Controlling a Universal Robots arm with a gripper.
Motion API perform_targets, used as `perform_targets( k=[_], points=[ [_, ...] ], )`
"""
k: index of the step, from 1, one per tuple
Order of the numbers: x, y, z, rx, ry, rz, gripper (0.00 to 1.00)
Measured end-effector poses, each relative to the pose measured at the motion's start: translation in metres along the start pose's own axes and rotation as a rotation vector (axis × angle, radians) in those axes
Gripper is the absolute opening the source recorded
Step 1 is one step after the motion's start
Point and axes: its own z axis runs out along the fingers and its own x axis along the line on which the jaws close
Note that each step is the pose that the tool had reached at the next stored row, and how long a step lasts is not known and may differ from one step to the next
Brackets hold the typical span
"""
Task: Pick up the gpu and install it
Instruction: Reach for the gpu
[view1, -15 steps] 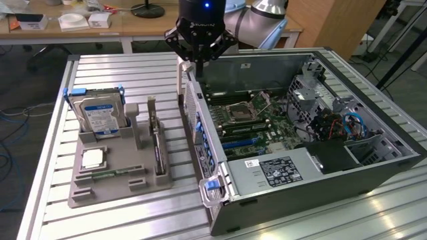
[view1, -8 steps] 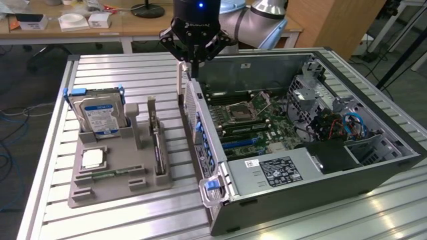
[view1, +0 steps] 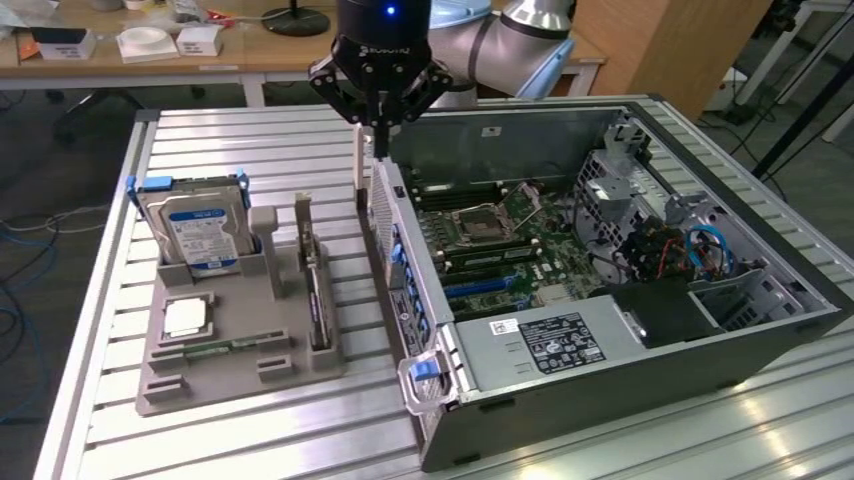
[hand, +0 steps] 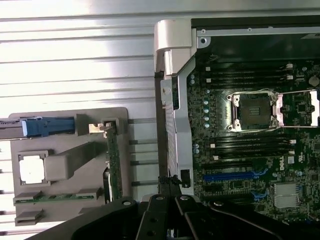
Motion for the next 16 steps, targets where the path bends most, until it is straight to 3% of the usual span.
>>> perform_targets(
  k=[16],
  points=[
    [0.018, -0.003, -0.0003, 0.0, 0.0, 0.0, 0.11]
  ],
)
